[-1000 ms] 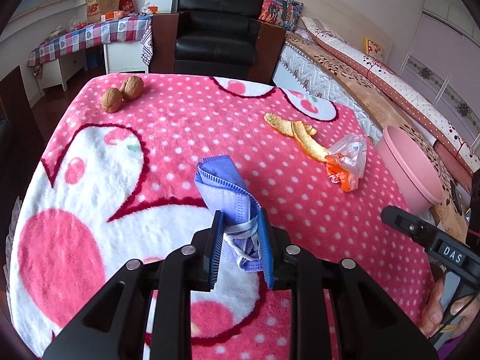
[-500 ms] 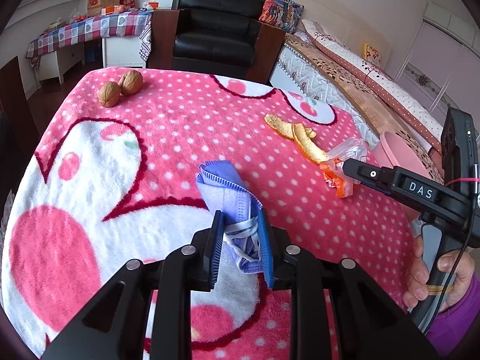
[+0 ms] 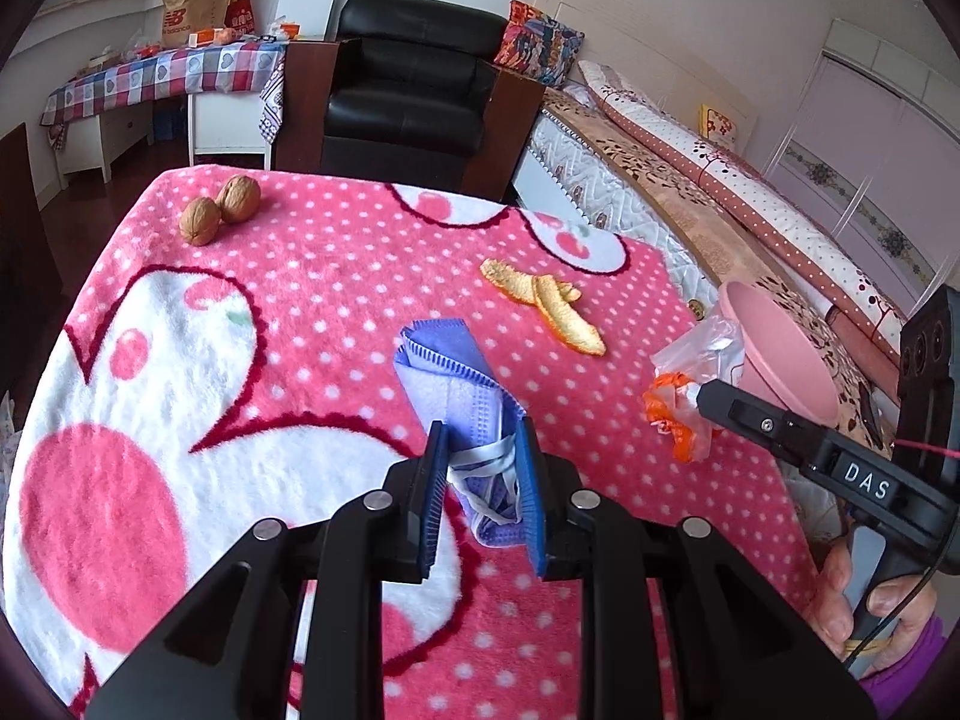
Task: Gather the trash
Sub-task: 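Carry the blue cloth and clear bag over the pink bucket with both grippers, then lower both grippers into the bucket and open them to release the items, then move both open grippers back over the table toward the golden peel pieces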
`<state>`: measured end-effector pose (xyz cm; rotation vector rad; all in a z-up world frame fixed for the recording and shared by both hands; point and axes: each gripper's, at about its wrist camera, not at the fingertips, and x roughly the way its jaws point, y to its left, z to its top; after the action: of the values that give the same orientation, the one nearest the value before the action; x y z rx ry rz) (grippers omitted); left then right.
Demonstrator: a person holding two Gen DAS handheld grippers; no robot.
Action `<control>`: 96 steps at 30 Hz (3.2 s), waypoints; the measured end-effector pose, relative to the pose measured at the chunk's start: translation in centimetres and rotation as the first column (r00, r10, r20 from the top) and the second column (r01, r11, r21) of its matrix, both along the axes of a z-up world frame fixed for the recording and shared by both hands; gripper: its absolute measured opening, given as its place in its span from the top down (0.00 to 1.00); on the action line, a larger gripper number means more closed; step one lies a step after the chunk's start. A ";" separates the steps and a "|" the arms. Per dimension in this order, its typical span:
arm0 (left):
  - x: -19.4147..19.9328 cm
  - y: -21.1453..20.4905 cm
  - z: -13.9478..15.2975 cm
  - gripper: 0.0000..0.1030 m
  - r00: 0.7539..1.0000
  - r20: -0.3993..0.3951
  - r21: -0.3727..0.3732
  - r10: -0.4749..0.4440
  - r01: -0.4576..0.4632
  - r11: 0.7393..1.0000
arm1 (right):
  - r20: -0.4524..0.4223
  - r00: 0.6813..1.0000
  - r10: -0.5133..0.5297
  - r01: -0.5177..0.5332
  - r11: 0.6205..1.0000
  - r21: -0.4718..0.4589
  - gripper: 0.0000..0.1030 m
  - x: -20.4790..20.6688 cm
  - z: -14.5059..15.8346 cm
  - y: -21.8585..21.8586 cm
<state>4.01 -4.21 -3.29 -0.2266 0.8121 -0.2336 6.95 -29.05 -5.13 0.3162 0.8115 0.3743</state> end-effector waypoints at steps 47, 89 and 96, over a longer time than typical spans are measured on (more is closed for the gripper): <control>8.0 -26.4 2.2 0.78 0.904 0.104 -0.094 -0.414 0.423 0.901 | 0.080 0.883 -0.463 0.468 0.882 -0.061 0.62 1.2 0.7 -23.0; -0.2 -16.3 5.9 0.65 0.933 0.217 0.042 -0.286 0.284 0.958 | 0.237 0.804 -0.546 0.580 0.808 -0.106 0.73 -9.8 5.5 -20.1; -1.7 -12.1 6.6 0.65 0.946 0.242 0.032 -0.214 0.213 0.976 | 0.216 0.870 -0.443 0.472 0.876 -0.104 0.89 -8.6 5.6 -15.8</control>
<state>2.34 -16.29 3.30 -0.1011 0.5910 -0.4552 -1.67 -44.88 0.43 0.3139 0.5527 -0.1082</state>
